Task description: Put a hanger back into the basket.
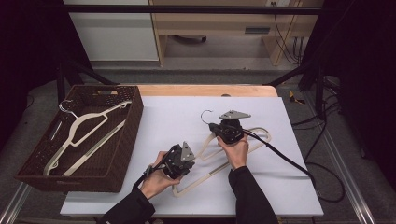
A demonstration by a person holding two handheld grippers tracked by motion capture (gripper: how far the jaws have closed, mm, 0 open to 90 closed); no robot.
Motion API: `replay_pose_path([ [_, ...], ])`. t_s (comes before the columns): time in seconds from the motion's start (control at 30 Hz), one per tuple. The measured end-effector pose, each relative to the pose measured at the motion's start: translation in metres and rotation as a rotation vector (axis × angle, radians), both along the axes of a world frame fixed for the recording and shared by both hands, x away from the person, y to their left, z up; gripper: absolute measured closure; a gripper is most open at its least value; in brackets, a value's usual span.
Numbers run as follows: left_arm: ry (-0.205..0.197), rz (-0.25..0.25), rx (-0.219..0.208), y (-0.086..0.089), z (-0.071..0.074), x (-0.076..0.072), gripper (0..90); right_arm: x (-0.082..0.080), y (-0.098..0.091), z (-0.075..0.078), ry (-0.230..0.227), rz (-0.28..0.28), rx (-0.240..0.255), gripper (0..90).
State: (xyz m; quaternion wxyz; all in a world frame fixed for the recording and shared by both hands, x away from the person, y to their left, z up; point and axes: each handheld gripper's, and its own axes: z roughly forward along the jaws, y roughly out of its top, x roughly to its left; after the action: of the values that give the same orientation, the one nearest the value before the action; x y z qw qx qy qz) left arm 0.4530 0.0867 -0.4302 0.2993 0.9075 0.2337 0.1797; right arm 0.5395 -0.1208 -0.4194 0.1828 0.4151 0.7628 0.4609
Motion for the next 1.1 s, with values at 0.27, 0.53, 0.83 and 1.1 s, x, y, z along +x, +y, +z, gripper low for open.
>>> replay_pose_path([
  [0.27,0.081,0.022,-0.14,-0.005,0.008,0.023,46.1,-0.002,0.001,0.0,-0.013,0.014,0.005,89.2],
  [0.53,0.161,0.044,-0.277,-0.018,0.01,0.054,46.7,-0.006,-0.002,0.004,-0.026,0.029,0.009,89.2],
  [0.83,0.215,0.067,-0.322,-0.031,0.004,0.074,63.1,-0.011,-0.004,0.007,-0.033,0.045,0.017,89.1],
  [1.1,0.265,0.071,-0.336,-0.03,0.005,0.071,77.9,-0.017,-0.006,0.011,-0.039,0.067,0.03,88.7],
])
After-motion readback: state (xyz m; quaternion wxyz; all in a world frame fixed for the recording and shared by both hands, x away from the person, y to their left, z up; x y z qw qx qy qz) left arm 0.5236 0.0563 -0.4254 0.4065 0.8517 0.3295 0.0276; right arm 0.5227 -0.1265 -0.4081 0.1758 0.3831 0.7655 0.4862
